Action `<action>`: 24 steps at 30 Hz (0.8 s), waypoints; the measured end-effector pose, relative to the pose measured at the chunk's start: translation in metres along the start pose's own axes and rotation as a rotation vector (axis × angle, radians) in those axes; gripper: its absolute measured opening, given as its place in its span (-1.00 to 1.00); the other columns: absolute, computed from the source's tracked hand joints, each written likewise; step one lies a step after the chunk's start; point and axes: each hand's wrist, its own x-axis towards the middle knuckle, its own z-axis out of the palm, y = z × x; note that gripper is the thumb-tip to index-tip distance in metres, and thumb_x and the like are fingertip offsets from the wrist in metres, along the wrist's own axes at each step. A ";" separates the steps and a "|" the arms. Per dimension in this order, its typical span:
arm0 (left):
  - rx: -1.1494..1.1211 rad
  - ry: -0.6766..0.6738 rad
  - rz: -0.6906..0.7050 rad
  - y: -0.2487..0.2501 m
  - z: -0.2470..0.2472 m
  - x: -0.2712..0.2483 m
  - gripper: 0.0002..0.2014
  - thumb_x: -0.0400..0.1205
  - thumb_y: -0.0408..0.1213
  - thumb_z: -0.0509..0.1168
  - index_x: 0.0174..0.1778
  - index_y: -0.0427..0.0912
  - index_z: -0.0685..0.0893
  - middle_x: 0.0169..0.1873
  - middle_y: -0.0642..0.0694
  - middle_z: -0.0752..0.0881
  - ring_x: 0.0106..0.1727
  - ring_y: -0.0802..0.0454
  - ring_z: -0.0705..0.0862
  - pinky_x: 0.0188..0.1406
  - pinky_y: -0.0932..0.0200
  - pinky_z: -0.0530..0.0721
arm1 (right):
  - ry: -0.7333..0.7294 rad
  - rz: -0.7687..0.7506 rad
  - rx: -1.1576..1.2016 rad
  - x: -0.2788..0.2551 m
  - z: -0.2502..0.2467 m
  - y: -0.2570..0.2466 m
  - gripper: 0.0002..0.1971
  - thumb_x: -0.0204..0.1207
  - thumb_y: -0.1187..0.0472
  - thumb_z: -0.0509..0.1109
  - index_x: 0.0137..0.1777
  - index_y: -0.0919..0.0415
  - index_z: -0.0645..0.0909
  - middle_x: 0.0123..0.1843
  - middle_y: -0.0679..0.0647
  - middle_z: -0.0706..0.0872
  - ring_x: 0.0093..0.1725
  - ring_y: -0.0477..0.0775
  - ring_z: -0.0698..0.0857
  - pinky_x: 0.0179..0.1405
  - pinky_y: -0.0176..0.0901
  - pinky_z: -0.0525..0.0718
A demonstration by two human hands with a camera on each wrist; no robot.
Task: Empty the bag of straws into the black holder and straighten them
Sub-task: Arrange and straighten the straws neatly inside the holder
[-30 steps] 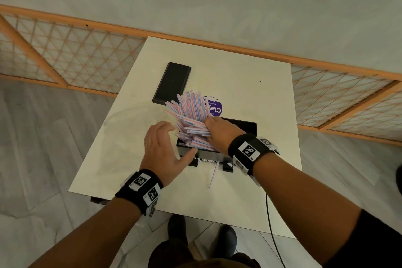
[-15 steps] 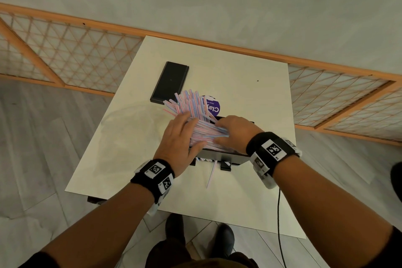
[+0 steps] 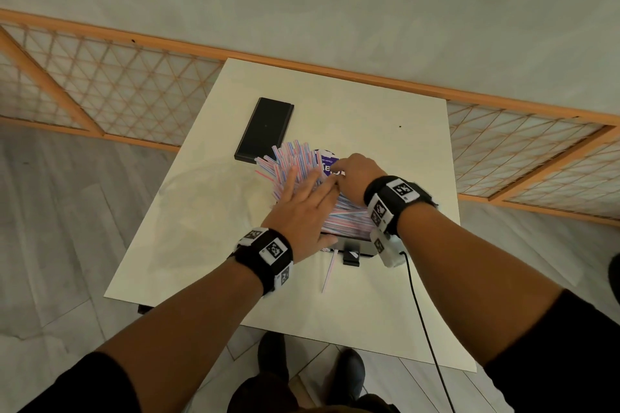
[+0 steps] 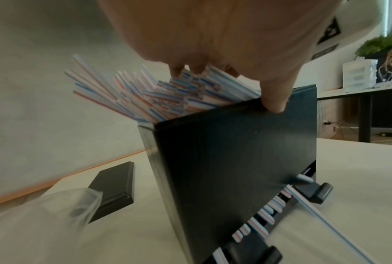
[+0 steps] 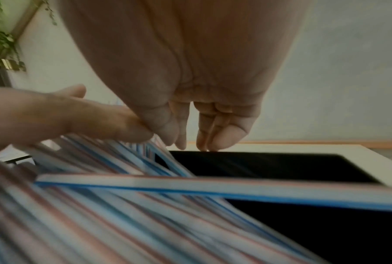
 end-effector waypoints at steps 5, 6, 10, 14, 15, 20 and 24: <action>0.011 -0.084 0.000 -0.006 0.002 0.002 -0.19 0.60 0.43 0.18 0.60 -0.10 0.47 0.63 -0.15 0.48 0.74 -0.23 0.27 0.67 -0.46 -0.31 | -0.100 -0.027 0.162 0.006 0.008 -0.003 -0.73 0.64 0.14 0.34 0.15 0.24 0.81 0.09 0.19 0.83 0.14 0.23 0.75 0.22 0.05 0.71; 0.008 -0.092 0.006 -0.006 0.003 0.001 -0.23 0.62 0.40 0.18 0.59 -0.09 0.48 0.61 -0.14 0.50 0.74 -0.22 0.28 0.68 -0.46 -0.30 | -0.090 -0.023 0.191 0.006 0.008 -0.003 -0.73 0.62 0.14 0.36 0.11 0.27 0.81 0.06 0.21 0.83 0.11 0.23 0.75 0.20 0.07 0.71; 0.031 -0.089 0.023 -0.007 0.008 -0.004 -0.30 0.63 0.35 0.21 0.54 -0.09 0.53 0.50 -0.13 0.60 0.68 -0.22 0.39 0.71 -0.47 -0.10 | -0.049 -0.012 0.254 0.009 0.009 -0.006 -0.79 0.57 0.11 0.45 0.14 0.08 0.82 0.04 0.00 0.78 0.09 0.07 0.72 0.23 -0.04 0.69; 0.031 -0.040 0.038 -0.006 0.012 -0.003 -0.35 0.59 0.33 0.28 0.43 -0.08 0.59 0.34 -0.09 0.68 0.53 -0.18 0.53 0.72 -0.48 0.03 | -0.006 0.043 0.188 0.012 0.013 -0.014 -0.85 0.53 0.07 0.47 0.07 -0.03 0.77 0.09 -0.02 0.79 0.06 0.07 0.74 0.16 -0.02 0.75; 0.026 -0.023 0.044 -0.006 0.013 -0.004 -0.38 0.58 0.32 0.30 0.38 -0.08 0.62 0.28 -0.08 0.70 0.45 -0.15 0.59 0.71 -0.48 0.08 | 0.002 0.042 0.138 0.011 0.014 -0.017 -0.85 0.53 0.07 0.45 0.07 -0.04 0.73 0.11 -0.01 0.78 0.07 0.09 0.73 0.15 -0.01 0.76; -0.008 0.058 0.058 -0.006 0.019 -0.006 -0.47 0.53 0.27 0.41 0.22 -0.06 0.68 0.13 -0.09 0.74 0.26 -0.15 0.68 0.67 -0.42 0.21 | 0.108 0.004 -0.094 0.006 0.020 -0.027 -0.74 0.61 0.09 0.26 0.23 0.08 0.63 0.19 0.17 0.72 0.15 0.28 0.71 0.14 0.10 0.73; -0.044 0.071 0.061 -0.007 0.020 -0.005 -0.43 0.52 0.26 0.41 0.28 -0.08 0.67 0.18 -0.11 0.73 0.26 -0.18 0.68 0.63 -0.45 0.35 | 0.176 0.050 0.012 0.002 0.020 -0.025 -0.79 0.59 0.13 0.28 0.17 0.13 0.61 0.17 0.20 0.67 0.09 0.28 0.69 0.02 0.05 0.69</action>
